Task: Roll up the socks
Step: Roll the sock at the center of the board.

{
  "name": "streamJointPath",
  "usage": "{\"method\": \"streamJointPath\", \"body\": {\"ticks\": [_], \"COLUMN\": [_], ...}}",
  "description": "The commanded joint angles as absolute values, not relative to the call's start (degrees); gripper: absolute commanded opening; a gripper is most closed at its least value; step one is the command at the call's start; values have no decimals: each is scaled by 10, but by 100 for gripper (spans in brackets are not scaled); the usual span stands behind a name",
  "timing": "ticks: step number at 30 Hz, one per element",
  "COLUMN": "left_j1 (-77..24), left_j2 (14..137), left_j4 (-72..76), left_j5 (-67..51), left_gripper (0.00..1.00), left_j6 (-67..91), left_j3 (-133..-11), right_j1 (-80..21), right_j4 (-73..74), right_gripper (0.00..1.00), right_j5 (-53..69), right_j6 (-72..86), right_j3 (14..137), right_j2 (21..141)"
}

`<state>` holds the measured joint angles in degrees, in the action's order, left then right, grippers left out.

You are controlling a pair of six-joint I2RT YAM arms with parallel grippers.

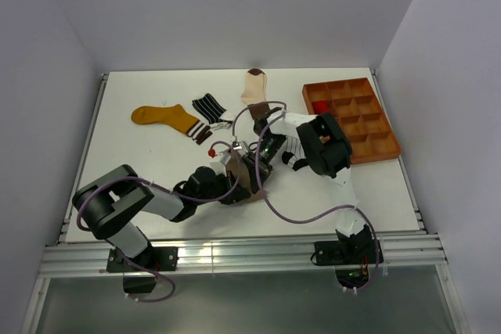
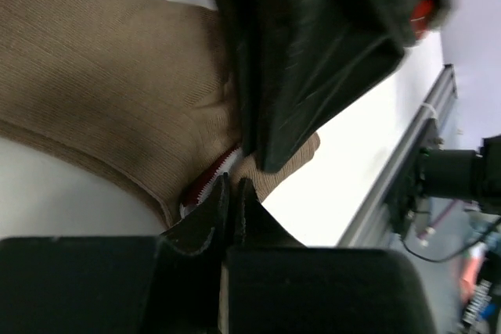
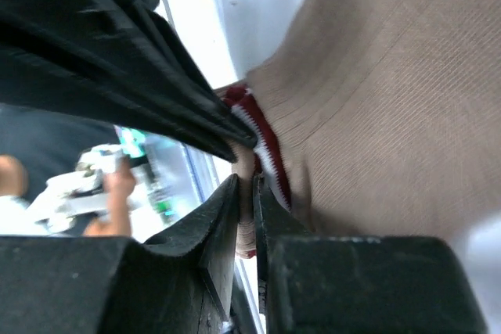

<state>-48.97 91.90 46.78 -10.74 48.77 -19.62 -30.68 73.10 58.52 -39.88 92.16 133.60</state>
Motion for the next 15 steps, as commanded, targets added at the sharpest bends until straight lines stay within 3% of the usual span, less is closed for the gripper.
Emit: {"method": "streamJointPath", "body": {"ticks": [1, 10, 15], "left_j1": [-495, -465, -433], "left_j2": [937, 955, 976], "left_j4": [396, 431, 375], "left_j5": [-164, -236, -280], "left_gripper": [0, 0, 0], "left_j6": [527, 619, 661], "left_j3": [-176, -152, -176], "right_j1": [-303, -267, -256], "right_j4": [625, 510, 398], "right_gripper": [19, 23, 23], "right_j5": [553, 529, 447], "right_j6": [-352, -294, -295], "right_j3": [890, 824, 746], "right_j2": [1237, 1131, 1040]}}
